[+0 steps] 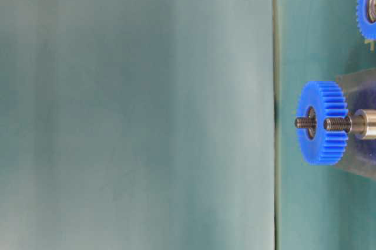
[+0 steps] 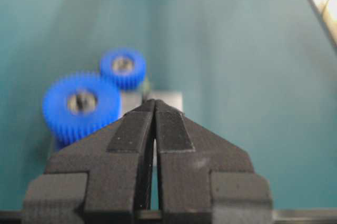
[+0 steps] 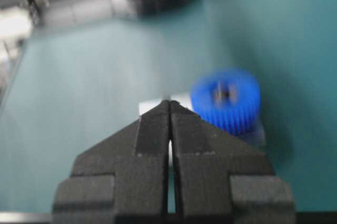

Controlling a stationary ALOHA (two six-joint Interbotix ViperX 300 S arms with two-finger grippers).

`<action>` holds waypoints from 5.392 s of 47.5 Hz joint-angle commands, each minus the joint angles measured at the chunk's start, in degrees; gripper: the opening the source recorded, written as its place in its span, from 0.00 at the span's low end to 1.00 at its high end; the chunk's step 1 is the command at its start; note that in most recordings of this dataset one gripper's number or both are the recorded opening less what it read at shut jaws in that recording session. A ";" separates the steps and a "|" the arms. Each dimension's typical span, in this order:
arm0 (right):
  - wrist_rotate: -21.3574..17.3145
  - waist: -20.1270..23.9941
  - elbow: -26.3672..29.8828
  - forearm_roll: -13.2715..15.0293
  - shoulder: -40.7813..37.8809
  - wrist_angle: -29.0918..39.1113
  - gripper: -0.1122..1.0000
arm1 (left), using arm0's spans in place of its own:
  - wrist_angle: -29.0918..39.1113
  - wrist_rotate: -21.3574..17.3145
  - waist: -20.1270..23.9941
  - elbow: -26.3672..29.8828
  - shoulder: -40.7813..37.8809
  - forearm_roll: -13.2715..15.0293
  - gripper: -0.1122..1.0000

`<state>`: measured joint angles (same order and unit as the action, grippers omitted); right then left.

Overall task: Fit the small gear onto the shaft.
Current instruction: 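Grasp the small blue gear by its bearing hub with the right gripper, then lift the gear and move it over the empty shaft on the plate, then lower the gear onto the shaft, meshing it with the large gear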

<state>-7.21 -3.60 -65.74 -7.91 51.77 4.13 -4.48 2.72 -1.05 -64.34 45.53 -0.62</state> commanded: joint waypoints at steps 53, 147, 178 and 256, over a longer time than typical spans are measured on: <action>-0.62 -5.89 25.49 0.70 -51.94 20.74 0.87 | 12.48 0.53 -0.26 0.44 10.81 -0.18 0.10; -1.49 0.53 64.34 1.58 -67.06 51.86 0.40 | 12.92 2.37 -0.44 -1.14 11.60 -0.18 0.10; -2.11 0.53 64.51 3.43 -69.26 52.47 0.41 | 12.92 2.46 -0.44 -1.23 11.51 -0.18 0.10; -7.12 6.94 62.49 0.26 -64.07 60.64 0.09 | 12.83 2.46 -0.44 -0.70 11.69 -0.18 0.10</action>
<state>-13.36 2.02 -4.13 -7.29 -16.88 65.30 8.70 5.10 -1.41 -66.27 57.48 -0.62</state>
